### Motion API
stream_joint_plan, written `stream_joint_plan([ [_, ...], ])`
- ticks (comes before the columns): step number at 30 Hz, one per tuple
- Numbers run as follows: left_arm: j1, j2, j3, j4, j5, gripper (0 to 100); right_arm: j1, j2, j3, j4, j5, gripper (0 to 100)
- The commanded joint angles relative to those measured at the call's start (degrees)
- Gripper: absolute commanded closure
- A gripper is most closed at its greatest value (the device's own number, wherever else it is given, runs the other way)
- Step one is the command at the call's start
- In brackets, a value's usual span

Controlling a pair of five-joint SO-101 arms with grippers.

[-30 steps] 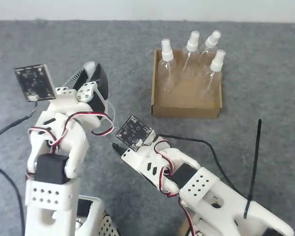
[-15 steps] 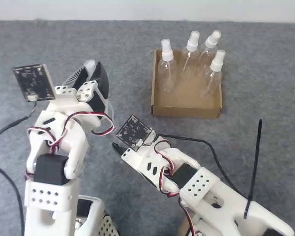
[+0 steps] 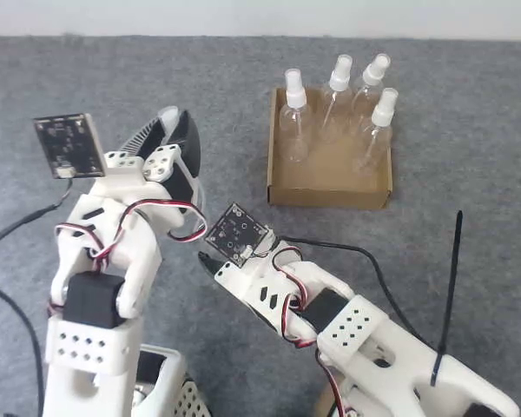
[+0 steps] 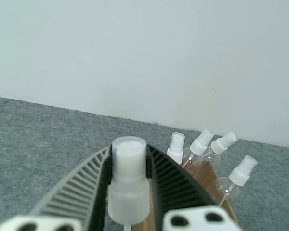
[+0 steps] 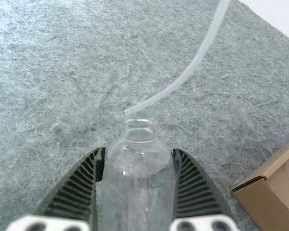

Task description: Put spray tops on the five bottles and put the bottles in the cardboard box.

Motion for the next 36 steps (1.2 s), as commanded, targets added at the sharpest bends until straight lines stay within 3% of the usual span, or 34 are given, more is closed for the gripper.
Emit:
stream_joint_plan([
  [1, 0.3, 0.5, -2.9, -1.1, -0.2, 99, 0.1, -2.4, -0.7, -1.2, -0.7, 99.2],
  [17, 0.3, 0.6, -4.4, -2.6, -0.4, 99, 0.0, -2.8, 0.8, -1.4, -0.4, 99.2],
  [28, 0.1, 0.1, 2.5, 0.4, -0.4, 99, 1.0, -16.1, 3.5, -1.5, -0.7, 99.2],
  [36, -0.5, 0.2, -0.4, 1.4, -1.4, 99, 2.9, -15.6, 4.0, -1.2, -0.8, 99.2],
])
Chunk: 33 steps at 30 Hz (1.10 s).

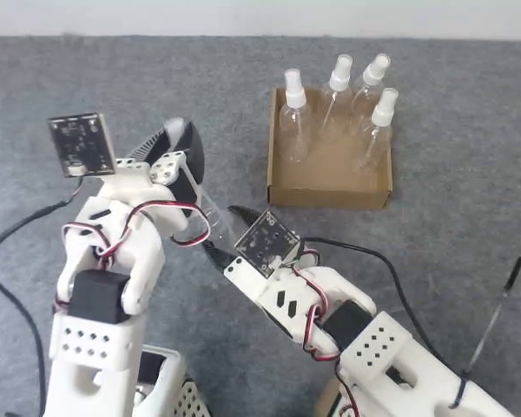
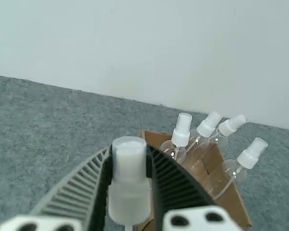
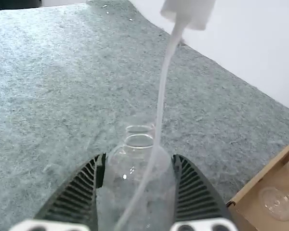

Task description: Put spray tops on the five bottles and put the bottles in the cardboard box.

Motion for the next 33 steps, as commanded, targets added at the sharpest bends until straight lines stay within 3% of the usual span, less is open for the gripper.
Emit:
stream_joint_plan([
  [1, -2.2, -0.1, -4.4, -0.7, -1.8, 99, 0.8, -0.7, -0.3, -0.8, -0.8, 99.2],
  [6, -10.5, 0.2, -13.9, -0.8, -1.8, 99, 0.8, 0.7, -0.3, -1.3, -0.8, 99.2],
  [9, -11.9, 0.2, -17.2, 0.1, -1.8, 99, 0.7, 1.3, -0.4, -1.4, -0.8, 99.2],
  [14, -11.5, 0.3, -16.5, -0.4, -1.7, 99, 0.7, 1.4, -0.5, -1.4, -0.8, 99.2],
  [21, -4.7, 0.3, -13.7, -3.7, -1.7, 99, 0.7, 1.1, -0.6, -1.4, -0.8, 99.2],
  [24, -4.1, 0.3, -10.8, -7.4, -1.8, 99, 0.7, 1.0, -0.5, -1.4, -0.8, 99.2],
  [33, -2.4, 0.0, -5.0, -7.5, -1.7, 99, 0.7, 1.1, -0.5, -1.4, -0.8, 99.2],
])
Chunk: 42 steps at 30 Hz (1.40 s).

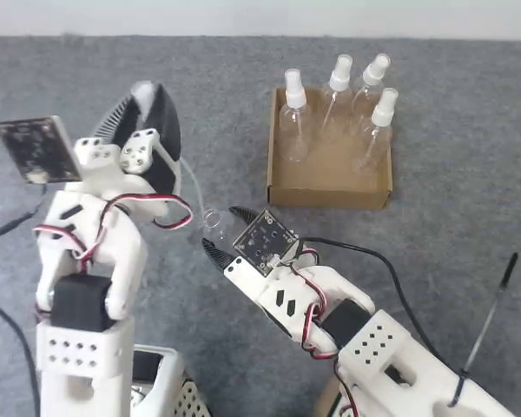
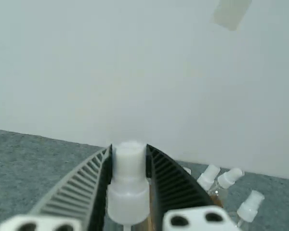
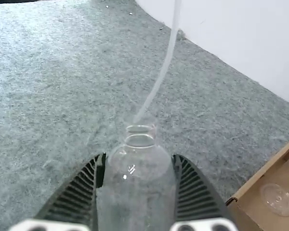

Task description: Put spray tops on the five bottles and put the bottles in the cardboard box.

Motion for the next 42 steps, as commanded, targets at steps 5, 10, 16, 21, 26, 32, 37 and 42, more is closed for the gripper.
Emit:
stream_joint_plan([
  [5, 3.5, -0.2, 4.0, -1.3, -0.4, 99, 0.8, -0.1, -0.6, -1.4, -0.8, 99.2],
  [10, 3.6, -0.3, 2.6, 6.9, -0.5, 99, 2.3, -0.6, -0.8, -2.2, -1.8, 99.2],
  [16, 3.7, -0.2, 0.7, 15.2, -5.6, 99, 4.8, 0.0, -0.8, -5.7, -8.3, 99.2],
  [21, 8.4, -0.1, 2.8, 16.4, -9.6, 99, 4.6, 0.0, -0.7, -7.1, -8.4, 99.2],
  [26, 13.7, 0.1, 4.7, 16.2, -9.8, 99, 4.7, 0.0, -0.4, -7.0, -8.4, 99.2],
  [32, 13.8, 0.1, 7.7, 16.1, -11.5, 99, 4.8, -0.6, -0.3, -7.0, -8.4, 99.2],
  [37, 13.8, -0.1, 10.2, 16.1, -12.1, 99, 5.3, -0.6, -0.4, -7.2, -8.4, 99.2],
  [42, 13.8, -0.1, 10.4, 15.2, -12.0, 99, 5.4, -0.6, -0.4, -7.3, -8.4, 99.2],
])
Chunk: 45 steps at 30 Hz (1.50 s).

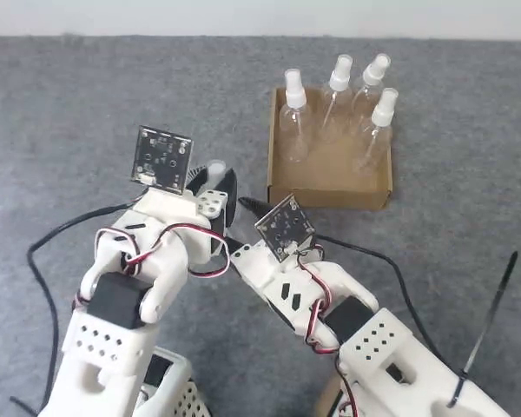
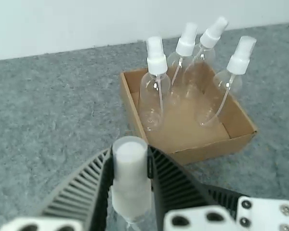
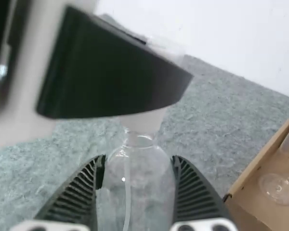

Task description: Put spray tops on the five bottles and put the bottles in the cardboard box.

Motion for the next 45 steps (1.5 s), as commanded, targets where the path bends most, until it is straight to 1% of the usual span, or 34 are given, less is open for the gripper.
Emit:
stream_joint_plan([
  [1, 0.5, 0.5, 0.2, -0.1, -0.2, 99, 1.8, -0.7, -1.4, -2.3, -0.7, 99.2],
  [4, 0.5, 0.4, 0.3, 0.3, -0.1, 97, 1.8, -0.7, -1.3, -2.9, -0.7, 99.2],
  [9, 0.4, 0.4, -0.1, 0.3, 0.0, 83, 1.8, -0.7, -1.3, -2.9, -0.7, 99.2],
  [11, -0.7, 0.4, -1.2, 0.4, 0.0, 81, 1.8, -0.4, -1.3, -2.9, -0.7, 99.2],
  [14, -4.1, 0.4, -4.8, 1.1, 0.0, 81, 1.8, -0.2, -1.3, -2.9, -0.7, 99.2],
  [19, -7.9, 0.4, -14.8, 6.5, -0.1, 81, 1.7, -0.1, -1.3, -2.6, -0.7, 99.2],
  [23, -9.5, 0.9, -18.9, 6.3, -0.4, 81, 1.6, -0.1, -1.3, -2.3, -0.7, 99.2],
  [28, -9.1, 1.0, -13.6, 0.4, -0.4, 81, 1.5, -0.1, -1.3, -2.3, -0.6, 99.2],
  [32, -9.1, 1.0, -7.9, -0.1, -1.8, 81, 1.6, -0.5, -1.3, -2.2, -0.6, 99.2],
  [34, -9.1, 1.0, -4.4, -1.8, -3.1, 81, 1.7, -0.7, -1.3, -2.2, -0.4, 99.2],
  [37, -9.5, 0.4, -0.8, -3.8, -3.2, 81, 1.8, -0.7, -1.4, -2.2, -0.4, 99.2],
  [41, -9.5, 0.4, -1.9, -2.8, -3.1, 81, 4.1, -0.7, -2.1, -2.3, -0.3, 99.2],
  [45, -9.6, 0.4, -7.6, -0.2, -2.9, 81, 8.8, -0.7, -5.5, -2.0, -0.3, 99.2],
])
